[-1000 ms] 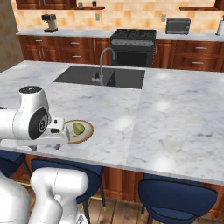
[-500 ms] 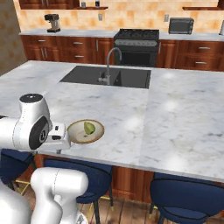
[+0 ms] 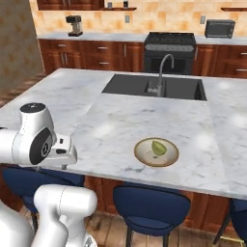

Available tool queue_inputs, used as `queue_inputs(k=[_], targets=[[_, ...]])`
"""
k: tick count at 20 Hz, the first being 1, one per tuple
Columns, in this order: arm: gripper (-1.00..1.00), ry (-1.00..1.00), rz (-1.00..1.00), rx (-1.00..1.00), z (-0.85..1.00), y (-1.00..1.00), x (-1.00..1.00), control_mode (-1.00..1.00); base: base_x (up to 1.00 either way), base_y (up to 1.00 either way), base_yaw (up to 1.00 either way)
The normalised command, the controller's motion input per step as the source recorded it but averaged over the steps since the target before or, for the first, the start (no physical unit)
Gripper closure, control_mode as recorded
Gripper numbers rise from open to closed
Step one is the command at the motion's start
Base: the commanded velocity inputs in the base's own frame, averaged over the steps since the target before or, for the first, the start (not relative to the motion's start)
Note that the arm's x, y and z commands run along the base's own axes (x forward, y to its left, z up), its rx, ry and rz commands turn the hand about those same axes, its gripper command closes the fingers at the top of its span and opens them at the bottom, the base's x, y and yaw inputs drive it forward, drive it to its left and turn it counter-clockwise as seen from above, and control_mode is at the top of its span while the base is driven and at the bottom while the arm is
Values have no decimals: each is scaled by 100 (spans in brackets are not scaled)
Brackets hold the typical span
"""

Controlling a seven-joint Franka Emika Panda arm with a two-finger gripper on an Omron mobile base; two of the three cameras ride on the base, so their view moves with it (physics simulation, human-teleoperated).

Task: There is a bowl on the dining counter. Grab a lemon wedge from the fridge and place it in the bowl. Then get the liquor bottle and glass cup from the cabinet and place them next to the bowl.

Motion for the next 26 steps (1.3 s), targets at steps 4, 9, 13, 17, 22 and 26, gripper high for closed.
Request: queue_inputs(k=[4, 9, 13, 17, 22, 26], targets=[[-100, 0, 0, 0, 0, 0, 0, 100, -20, 100, 0], [-100, 0, 0, 0, 0, 0, 0, 100, -8, 100, -1], [-100, 0, 0, 0, 0, 0, 0, 100, 0, 100, -3], [-100, 0, 0, 0, 0, 0, 0, 100, 0, 100, -3], [-100, 0, 0, 0, 0, 0, 0, 100, 0, 100, -4], [-100, 0, 0, 0, 0, 0, 0, 100, 16, 100, -6]])
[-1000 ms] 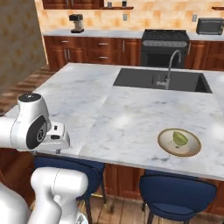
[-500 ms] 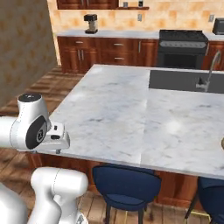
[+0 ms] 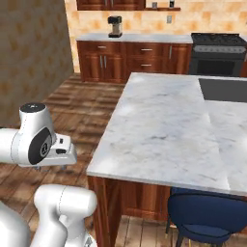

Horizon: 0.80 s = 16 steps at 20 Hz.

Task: There is a bowl on the dining counter. Grab a lemon wedge from the fridge and place it in the bowl. Then get the liquor bottle and glass cup from the cabinet and place them next to the bowl.

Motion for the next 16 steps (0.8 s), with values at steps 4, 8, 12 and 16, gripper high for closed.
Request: queue_inputs(k=[4, 8, 12, 16], targets=[[-100, 0, 0, 0, 0, 0, 0, 100, 48, 100, -7], [-100, 0, 0, 0, 0, 0, 0, 100, 98, 100, -12], [-100, 0, 0, 0, 0, 0, 0, 100, 100, 93, -17], [-100, 0, 0, 0, 0, 0, 0, 100, 100, 83, -21]])
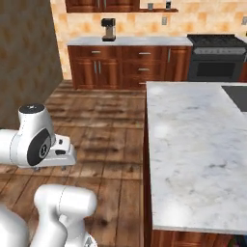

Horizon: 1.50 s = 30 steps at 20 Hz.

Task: There is a bowl on the dining counter. Grab a lemon wedge from the fridge and place it in the bowl. Then get the liquor bottle and glass cup from the cabinet and place them next to the bowl.

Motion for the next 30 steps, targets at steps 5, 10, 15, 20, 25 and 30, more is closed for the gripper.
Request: queue_inputs(k=[5, 10, 15, 20, 25, 30], targets=[[-100, 0, 0, 0, 0, 0, 0, 100, 89, 100, -13], [-100, 0, 0, 0, 0, 0, 0, 100, 100, 72, -23], [-100, 0, 0, 0, 0, 0, 0, 100, 100, 56, -24], [-100, 0, 0, 0, 0, 0, 0, 100, 100, 50, -22], [-100, 0, 0, 0, 0, 0, 0, 100, 100, 42, -20], [-100, 0, 0, 0, 0, 0, 0, 100, 100, 43, -19]])
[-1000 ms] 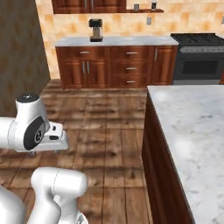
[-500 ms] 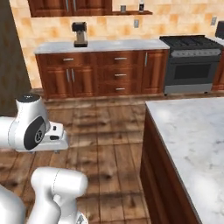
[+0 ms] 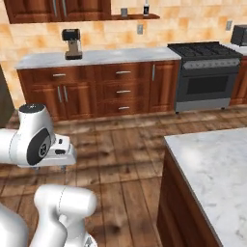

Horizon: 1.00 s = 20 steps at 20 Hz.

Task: There is a bowl on the dining counter. Grab a lemon wedge from the fridge and place it in the bowl. Then get the liquor bottle and glass cup from the cabinet and place them next to the bowl.

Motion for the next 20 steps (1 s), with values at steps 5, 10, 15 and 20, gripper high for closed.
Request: queue_inputs(k=[5, 10, 15, 20], targets=[[-100, 0, 0, 0, 0, 0, 0, 100, 100, 43, -18], [-100, 0, 0, 0, 0, 0, 0, 100, 100, 42, -17], [-100, 0, 0, 0, 0, 0, 0, 100, 100, 45, -17], [-100, 0, 0, 0, 0, 0, 0, 100, 100, 45, -17]])
